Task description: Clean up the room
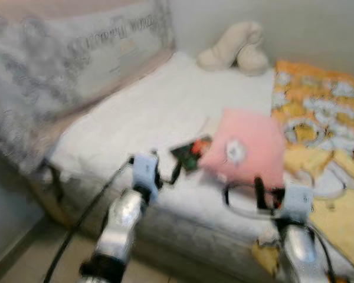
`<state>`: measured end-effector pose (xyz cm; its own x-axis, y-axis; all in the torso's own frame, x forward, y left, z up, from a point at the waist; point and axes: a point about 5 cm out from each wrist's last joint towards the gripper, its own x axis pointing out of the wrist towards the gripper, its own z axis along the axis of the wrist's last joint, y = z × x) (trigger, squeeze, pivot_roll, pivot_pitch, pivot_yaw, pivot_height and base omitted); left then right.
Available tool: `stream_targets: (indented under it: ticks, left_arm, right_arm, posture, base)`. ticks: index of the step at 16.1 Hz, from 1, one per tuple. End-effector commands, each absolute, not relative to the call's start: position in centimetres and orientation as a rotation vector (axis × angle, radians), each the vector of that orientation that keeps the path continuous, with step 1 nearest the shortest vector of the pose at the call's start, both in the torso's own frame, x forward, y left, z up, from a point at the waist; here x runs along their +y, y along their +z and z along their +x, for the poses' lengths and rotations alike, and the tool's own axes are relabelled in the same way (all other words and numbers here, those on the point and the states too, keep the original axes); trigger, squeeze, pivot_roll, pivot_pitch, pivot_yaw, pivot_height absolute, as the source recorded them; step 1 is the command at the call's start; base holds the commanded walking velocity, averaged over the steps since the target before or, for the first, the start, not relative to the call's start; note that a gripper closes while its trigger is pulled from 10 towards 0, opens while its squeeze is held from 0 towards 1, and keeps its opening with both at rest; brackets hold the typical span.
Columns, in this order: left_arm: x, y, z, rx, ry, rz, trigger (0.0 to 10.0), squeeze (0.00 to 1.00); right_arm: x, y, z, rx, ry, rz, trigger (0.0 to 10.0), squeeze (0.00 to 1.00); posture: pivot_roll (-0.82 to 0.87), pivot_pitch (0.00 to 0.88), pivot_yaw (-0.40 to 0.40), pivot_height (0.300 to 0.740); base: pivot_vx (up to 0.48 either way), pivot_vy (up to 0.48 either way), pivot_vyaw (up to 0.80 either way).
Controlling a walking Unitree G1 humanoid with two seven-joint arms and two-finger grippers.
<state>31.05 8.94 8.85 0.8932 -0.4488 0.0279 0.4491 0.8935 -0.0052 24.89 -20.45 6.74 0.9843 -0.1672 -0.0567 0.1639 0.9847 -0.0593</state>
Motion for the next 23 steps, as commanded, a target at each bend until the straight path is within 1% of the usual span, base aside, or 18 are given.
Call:
stream_targets:
  ticks: [1, 5, 8, 10, 11, 13, 16, 17, 20, 22, 23]
  left_arm:
    - [9.3, 9.5, 31.5, -0.049, -0.463, 0.025, 10.0, 0.0]
    - [9.5, 9.0, 31.2, -0.024, -0.428, 0.026, 10.0, 0.0]
    - [9.3, 8.5, 31.1, 0.001, -0.398, 0.013, 10.0, 0.0]
    - [9.4, 8.4, 31.0, 0.012, -0.376, -0.016, 10.0, 0.0]
    - [9.6, 8.3, 30.8, 0.022, -0.346, -0.066, 10.0, 0.0]
    - [9.7, 8.1, 30.9, 0.036, -0.307, -0.073, 10.0, 0.0]
    - [9.6, 8.6, 31.8, 0.031, -0.266, -0.068, 10.0, 0.0]
    - [9.7, 8.9, 32.1, 0.02, -0.245, -0.016, 10.0, 0.0]
    - [9.2, 9.3, 32.1, 0.008, -0.284, -0.02, 10.0, 0.0]
    - [9.3, 9.2, 32.4, 0.022, -0.259, -0.03, 10.0, 0.0]
    - [9.5, 9.4, 32.5, 0.018, -0.242, -0.043, 10.0, 0.0]
  right_arm:
    - [-19.6, 7.1, 25.3, 0.042, -0.147, -0.063, 10.0, 0.0]
    - [-20.2, 7.0, 25.1, 0.042, -0.183, -0.061, 10.0, 0.0]
    - [-19.9, 6.9, 24.9, 0.041, -0.146, -0.053, 10.0, 0.0]
    - [-19.7, 6.7, 24.9, 0.054, -0.142, -0.057, 10.0, 0.0]
    - [-19.7, 6.7, 24.9, 0.056, -0.138, -0.054, 10.0, 0.0]
    - [-19.7, 6.7, 25.0, 0.053, -0.135, -0.053, 10.0, 0.0]
    - [-20.2, 6.8, 25.2, 0.061, -0.14, -0.072, 10.0, 0.0]
    - [-20.4, 6.8, 25.2, 0.063, -0.152, -0.073, 10.0, 0.0]
    - [-20.7, 6.8, 25.0, 0.068, -0.175, -0.079, 10.0, 0.0]
    - [-20.7, 6.7, 24.8, 0.067, -0.18, -0.07, 10.0, 0.0]
    - [-21.1, 7.2, 25.3, 0.063, -0.184, -0.078, 10.0, 0.0]
  posture:
    - [0.14, 0.0, -0.01, 0.736]
    - [0.13, 0.0, -0.006, 0.736]
    - [0.13, 0.0, -0.01, 0.736]
    - [0.13, 0.0, -0.007, 0.736]
    - [0.13, 0.0, -0.005, 0.736]
    - [0.13, 0.0, -0.009, 0.736]
    - [0.13, 0.0, -0.012, 0.736]
    - [0.12, 0.0, -0.012, 0.736]
    - [0.12, 0.0, -0.006, 0.736]
    - [0.11, 0.0, 0.002, 0.736]
    - [0.11, 0.0, 0.005, 0.736]
  base:
    - [0.0, 0.0, -0.78]
    - [0.0, 0.0, -0.71]
    - [0.0, 0.0, -0.7]
    - [0.0, 0.0, -0.21]
    - [0.439, 0.0, 0.0]
    - [0.444, 0.0, 0.0]
    - [0.449, 0.0, 0.0]
    - [0.446, 0.0, 0.0]
    - [0.449, 0.0, 0.0]
    - [0.446, 0.0, 0.0]
    - [0.454, 0.0, 0.0]
